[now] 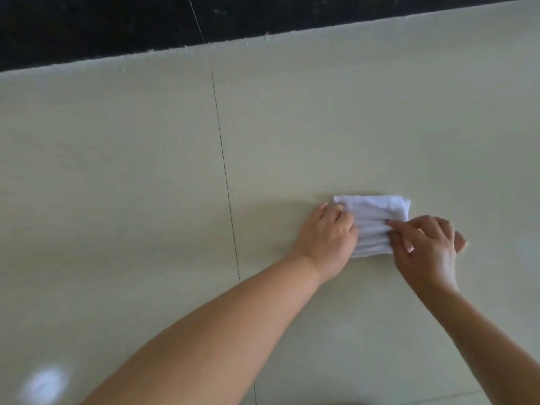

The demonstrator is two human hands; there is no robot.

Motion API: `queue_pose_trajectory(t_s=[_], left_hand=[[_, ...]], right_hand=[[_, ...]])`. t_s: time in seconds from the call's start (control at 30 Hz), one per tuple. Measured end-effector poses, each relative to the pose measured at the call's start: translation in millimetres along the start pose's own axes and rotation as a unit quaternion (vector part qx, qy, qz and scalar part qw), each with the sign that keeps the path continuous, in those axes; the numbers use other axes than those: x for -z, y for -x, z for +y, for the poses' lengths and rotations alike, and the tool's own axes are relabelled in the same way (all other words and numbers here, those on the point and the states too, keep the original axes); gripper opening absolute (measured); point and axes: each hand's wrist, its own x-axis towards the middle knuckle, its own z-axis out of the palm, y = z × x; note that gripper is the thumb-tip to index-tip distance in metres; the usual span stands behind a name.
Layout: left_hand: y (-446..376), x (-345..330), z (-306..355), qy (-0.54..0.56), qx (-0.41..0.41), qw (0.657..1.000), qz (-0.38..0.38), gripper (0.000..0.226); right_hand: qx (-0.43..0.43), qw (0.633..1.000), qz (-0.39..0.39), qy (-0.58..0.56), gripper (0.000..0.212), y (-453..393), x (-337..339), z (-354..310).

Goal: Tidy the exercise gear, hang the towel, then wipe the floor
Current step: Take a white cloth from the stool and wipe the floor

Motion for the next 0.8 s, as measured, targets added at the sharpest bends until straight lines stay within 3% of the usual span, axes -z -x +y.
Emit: queue_pose_trajectory(t_s=[0.07, 0.13, 0.2, 0.23, 0.33, 0.5, 0.57, 0.63, 0.8], left_hand=[[-33.7, 5.9, -2.8, 0.021, 0.026, 0.998, -0.048, 0.037], [-56.2, 25.2, -17.8, 0.012, 0.075, 0.997, 0.004, 0.041], [-63.3, 55.4, -46.8, -0.051, 0.166, 0.984, 0.042, 0.042], [-65.8, 56.6, -66.2, -0.097, 0.175, 0.978, 0.051, 0.039], [-37.0, 78.9, -126.9, -0.095, 0.287, 0.953, -0.032, 0.034], [67.8, 70.7, -177.9, -0.094, 0.395, 0.913, -0.040, 0.024], [110.5, 49.5, -173.1, -0.086, 0.388, 0.918, 0.017, 0.021], [143.7, 29.4, -152.4, -0.061, 0.355, 0.932, 0.028, 0.028], [186.9, 1.9, -88.1, -0.079, 0.258, 0.963, -0.014, 0.029]], right_hand=[[-0.048, 0.999, 0.000, -0.001, 0.034, -41.8, 5.5, 0.1], [-0.061, 0.998, -0.010, 0.006, 0.029, -87.3, 2.0, -19.7], [-0.023, 0.999, -0.034, 0.008, 0.029, -125.7, -8.5, -52.2], [0.006, 0.999, -0.053, 0.005, 0.031, -140.9, -13.8, -71.9], [0.125, 0.985, -0.112, 0.033, 0.035, -167.4, -32.3, -140.0], [0.190, 0.966, -0.177, -0.015, 0.042, -124.3, -61.6, -236.3], [0.197, 0.959, -0.199, -0.044, 0.041, -90.4, -68.9, -246.5], [0.210, 0.953, -0.206, -0.066, 0.041, -53.8, -73.2, -237.6], [0.246, 0.963, -0.092, -0.063, 0.030, 33.7, -65.5, -178.7]])
